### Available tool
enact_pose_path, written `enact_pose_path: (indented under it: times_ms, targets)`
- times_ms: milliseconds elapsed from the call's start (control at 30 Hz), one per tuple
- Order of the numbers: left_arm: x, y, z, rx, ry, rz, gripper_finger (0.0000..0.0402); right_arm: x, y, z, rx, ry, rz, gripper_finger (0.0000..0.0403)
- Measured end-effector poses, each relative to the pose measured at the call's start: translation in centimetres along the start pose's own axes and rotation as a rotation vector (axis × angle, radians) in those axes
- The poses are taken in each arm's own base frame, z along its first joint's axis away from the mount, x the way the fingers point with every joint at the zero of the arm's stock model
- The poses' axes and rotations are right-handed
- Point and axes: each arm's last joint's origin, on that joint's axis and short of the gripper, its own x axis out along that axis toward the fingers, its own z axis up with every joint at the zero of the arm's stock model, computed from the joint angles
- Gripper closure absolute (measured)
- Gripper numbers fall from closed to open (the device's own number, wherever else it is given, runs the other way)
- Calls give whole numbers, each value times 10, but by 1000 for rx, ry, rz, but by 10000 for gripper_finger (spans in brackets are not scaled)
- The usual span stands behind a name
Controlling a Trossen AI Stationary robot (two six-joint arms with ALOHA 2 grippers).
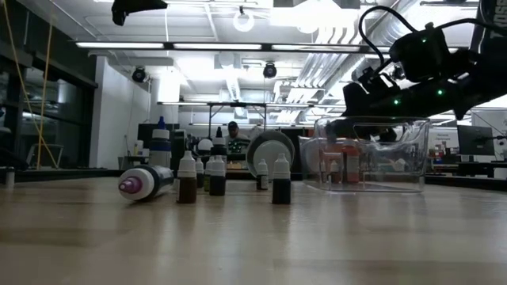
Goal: Pick & Place food coloring
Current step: Put the small blue food coloring bottle into the transparent bin, then put the big purple food coloring bottle into the transparent bin
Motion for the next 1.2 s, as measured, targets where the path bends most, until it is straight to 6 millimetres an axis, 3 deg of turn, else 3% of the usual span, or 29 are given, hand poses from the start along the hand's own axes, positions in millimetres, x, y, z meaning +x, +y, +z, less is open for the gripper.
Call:
enact_pose_path:
  times_ms: [300,467,600,1200]
  targets:
    - [0,0,0,0,2,-8,211,10,6,8,-15,-5,19,338]
    - [0,-1,0,0,7,-27,211,10,6,8,4,-4,11,283]
    - [0,-1,0,0,7,-27,211,10,6,8,8,-5,8,262]
    - [0,-1,0,0,7,-27,211,10,7,8,7,4,51,269]
